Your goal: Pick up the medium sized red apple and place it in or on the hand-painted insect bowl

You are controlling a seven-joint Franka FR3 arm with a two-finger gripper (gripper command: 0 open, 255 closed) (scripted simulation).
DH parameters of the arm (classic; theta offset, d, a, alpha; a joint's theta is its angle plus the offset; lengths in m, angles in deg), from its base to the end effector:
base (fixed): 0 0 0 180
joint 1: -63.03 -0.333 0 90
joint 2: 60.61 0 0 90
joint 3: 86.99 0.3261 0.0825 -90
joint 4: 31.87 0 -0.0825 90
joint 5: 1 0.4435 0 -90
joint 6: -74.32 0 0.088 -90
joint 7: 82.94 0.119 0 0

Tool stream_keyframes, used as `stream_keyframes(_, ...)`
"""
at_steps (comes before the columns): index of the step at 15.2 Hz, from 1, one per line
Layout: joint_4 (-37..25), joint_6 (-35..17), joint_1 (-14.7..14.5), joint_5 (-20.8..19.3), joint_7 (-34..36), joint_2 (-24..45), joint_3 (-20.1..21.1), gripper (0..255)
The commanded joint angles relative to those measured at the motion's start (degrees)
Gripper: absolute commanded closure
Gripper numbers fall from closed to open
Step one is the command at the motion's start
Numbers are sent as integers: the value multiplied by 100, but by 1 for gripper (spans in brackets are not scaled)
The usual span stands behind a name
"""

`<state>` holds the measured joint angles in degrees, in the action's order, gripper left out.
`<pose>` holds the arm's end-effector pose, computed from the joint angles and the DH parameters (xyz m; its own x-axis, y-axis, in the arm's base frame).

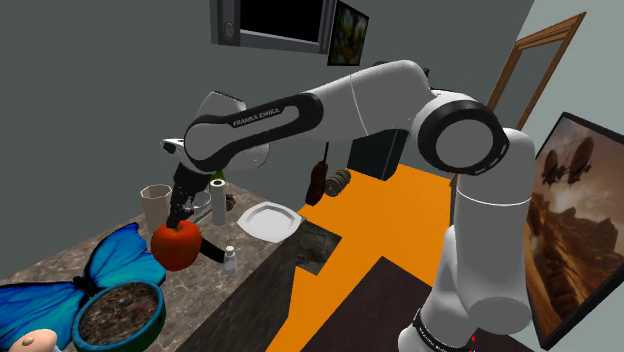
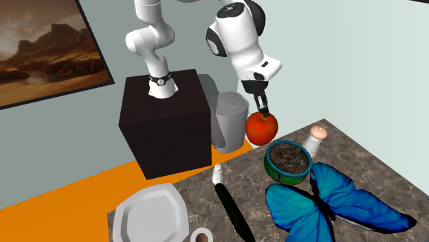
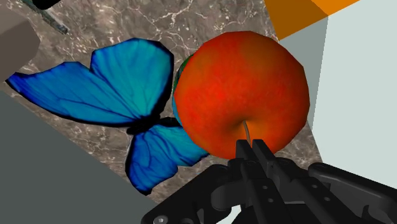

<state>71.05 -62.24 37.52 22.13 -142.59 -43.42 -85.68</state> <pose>0.6390 0.3298 0.3812 0.2801 0.8655 0.4152 0.9477 -0.3184 0.0243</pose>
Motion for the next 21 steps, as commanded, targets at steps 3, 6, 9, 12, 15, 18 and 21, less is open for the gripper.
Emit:
stream_keyframes(3,-965,366,-264,-303,596,466,17,255)
stream_keyframes(6,-1862,740,-455,-510,1007,906,12,255)
stream_keyframes(9,-2953,1209,-640,-698,1398,1455,0,255)
stream_keyframes(12,-3837,1555,-765,-812,1649,1948,-9,255)
stream_keyframes(15,-3614,1335,-765,-785,1589,1951,1,255)
stream_keyframes(18,-3418,1125,-764,-757,1530,1970,12,255)
stream_keyframes(21,-3245,923,-761,-729,1473,2004,25,255)
